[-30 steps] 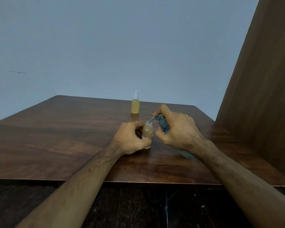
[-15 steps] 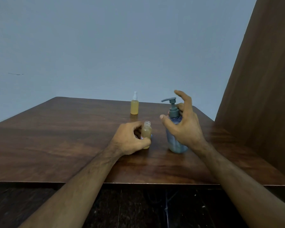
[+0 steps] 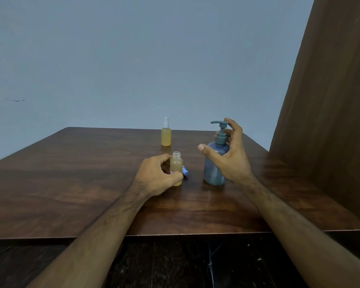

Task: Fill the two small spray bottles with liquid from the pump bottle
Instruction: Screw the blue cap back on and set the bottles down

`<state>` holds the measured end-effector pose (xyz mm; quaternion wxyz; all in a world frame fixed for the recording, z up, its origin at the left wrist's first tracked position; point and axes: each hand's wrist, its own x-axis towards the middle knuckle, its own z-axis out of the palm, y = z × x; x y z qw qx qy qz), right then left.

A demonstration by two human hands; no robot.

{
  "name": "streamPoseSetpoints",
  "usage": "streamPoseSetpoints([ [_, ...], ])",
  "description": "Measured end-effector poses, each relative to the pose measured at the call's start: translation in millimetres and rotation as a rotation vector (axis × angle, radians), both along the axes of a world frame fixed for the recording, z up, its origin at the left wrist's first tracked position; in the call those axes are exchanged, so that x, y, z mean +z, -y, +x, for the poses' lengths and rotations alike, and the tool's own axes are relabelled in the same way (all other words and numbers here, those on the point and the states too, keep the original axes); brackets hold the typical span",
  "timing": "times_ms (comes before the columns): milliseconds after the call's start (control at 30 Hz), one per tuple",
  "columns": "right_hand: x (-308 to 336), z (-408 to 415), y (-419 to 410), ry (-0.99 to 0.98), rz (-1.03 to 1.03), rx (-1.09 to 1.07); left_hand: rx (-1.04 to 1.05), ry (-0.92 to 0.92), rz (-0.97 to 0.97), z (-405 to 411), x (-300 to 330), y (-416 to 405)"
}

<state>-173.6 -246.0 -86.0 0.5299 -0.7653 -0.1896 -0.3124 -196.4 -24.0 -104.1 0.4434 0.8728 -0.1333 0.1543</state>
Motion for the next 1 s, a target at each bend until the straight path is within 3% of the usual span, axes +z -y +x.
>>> streamPoseSetpoints([
  [100,9,-11,4,-0.056,-0.03,-0.037,-0.001,-0.009,0.003,-1,0,0],
  [267,29,-51,-3,0.259,-0.027,-0.226,-0.01,-0.012,-0.003,1,0,0],
  [333,33,-64,-15,0.143,-0.222,-0.264,-0.014,-0.011,-0.023,2,0,-1],
  [433,25,-67,-31,-0.195,-0.688,-0.301,-0.005,0.0,-0.033,2,-1,-1],
  [567,13,-53,-50,-0.362,-0.99,-0.335,0.013,0.014,-0.037,0,0,0],
  [1000,10,-31,-80,-0.413,-1.107,-0.375,-0.047,-0.123,-0.141,7,-1,-7],
])
